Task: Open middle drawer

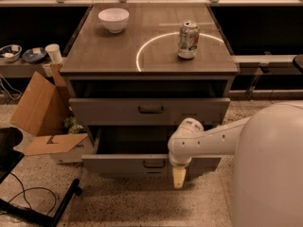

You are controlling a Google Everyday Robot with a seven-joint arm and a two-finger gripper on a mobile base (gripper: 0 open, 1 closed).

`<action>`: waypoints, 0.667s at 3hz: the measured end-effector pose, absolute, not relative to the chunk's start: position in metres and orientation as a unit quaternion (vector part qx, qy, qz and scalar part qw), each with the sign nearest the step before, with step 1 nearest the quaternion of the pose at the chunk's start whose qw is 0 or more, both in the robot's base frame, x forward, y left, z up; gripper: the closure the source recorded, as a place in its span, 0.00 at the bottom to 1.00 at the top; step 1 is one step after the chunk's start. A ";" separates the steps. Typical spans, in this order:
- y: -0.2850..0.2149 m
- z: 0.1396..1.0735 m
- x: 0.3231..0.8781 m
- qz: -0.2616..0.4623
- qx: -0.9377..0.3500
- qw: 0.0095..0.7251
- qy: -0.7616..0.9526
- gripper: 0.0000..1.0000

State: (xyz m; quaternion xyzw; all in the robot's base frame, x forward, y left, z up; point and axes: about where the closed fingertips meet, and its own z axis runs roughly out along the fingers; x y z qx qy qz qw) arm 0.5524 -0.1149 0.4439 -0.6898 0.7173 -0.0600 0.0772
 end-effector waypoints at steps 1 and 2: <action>-0.117 0.414 0.574 -0.036 -0.689 0.058 0.722 0.00; -0.118 0.414 0.574 -0.037 -0.688 0.057 0.722 0.00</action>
Offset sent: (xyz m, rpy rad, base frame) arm 0.0152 -0.0055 -0.0245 -0.0020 0.0526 -0.0145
